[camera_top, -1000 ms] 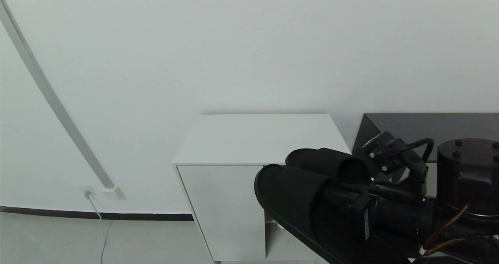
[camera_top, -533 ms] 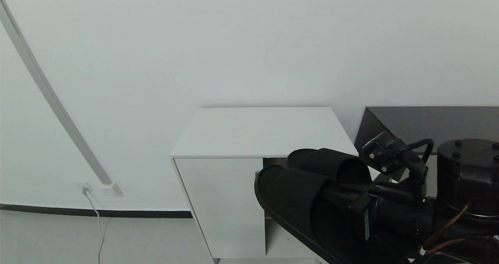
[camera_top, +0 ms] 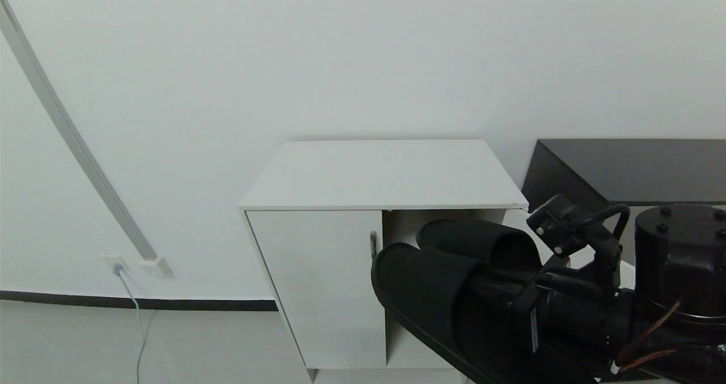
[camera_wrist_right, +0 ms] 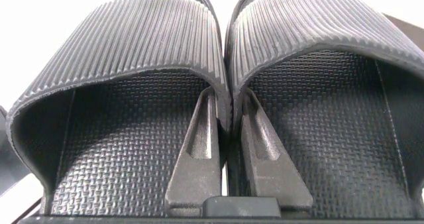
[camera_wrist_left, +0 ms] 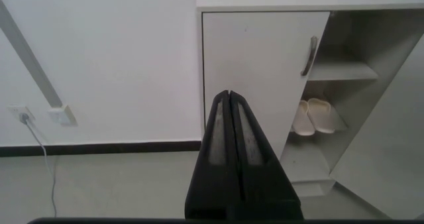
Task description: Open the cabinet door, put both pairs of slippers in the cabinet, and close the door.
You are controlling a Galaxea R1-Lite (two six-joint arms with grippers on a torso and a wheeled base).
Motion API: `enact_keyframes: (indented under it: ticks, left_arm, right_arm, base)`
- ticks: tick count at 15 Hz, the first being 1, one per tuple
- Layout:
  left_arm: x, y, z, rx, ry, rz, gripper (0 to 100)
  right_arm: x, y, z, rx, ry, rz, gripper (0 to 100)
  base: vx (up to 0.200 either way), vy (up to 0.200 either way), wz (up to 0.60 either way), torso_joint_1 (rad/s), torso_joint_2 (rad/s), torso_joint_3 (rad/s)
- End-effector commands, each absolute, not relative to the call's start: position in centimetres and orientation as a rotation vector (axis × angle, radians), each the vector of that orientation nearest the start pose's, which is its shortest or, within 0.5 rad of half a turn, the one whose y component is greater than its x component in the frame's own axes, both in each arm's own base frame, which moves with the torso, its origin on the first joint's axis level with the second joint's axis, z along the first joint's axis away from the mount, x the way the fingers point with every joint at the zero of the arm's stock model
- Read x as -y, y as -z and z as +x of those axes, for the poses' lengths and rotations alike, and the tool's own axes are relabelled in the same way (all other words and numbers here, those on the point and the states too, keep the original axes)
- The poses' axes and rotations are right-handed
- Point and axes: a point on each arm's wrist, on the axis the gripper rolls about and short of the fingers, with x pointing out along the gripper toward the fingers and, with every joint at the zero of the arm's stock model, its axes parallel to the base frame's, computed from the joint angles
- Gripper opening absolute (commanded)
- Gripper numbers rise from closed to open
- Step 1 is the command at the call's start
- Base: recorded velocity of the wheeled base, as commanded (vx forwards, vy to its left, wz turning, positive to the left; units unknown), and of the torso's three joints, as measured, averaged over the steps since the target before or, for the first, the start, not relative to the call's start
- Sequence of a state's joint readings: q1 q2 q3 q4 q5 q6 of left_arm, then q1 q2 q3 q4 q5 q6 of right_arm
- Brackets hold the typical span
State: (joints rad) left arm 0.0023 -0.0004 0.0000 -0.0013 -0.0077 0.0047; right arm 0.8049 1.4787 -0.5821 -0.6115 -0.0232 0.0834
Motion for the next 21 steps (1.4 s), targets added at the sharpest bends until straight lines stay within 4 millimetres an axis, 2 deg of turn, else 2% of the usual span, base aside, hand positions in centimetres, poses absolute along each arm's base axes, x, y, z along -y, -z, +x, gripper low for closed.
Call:
enact_keyframes:
  ticks: [1,12,21]
  left_arm:
    - [0.02,-7.56,-2.28,0.002,0.005,0.005,0]
    - [0.02,-7.56,-2.28,0.002,0.005,0.005,0]
    - [0.02,-7.57,-2.27,0.0,0.006,0.005,0]
  right_arm:
    - [-17.2,-18.0,16.6,-0.301,-0.765,-0.04,0]
    - [-17.25,-18.0,16.54,-0.301,-0.768,-0.041,0]
    - [-17.3,-17.76,16.34,-0.303,-0.777,-0.062,0]
  base:
    - [0.0,0.0,0.0,-0.227,0.54,0.31]
    - [0.0,0.0,0.0,-0.203,0.53,0.324]
    - [0.0,0.0,0.0,-0.135,0.47,0.335]
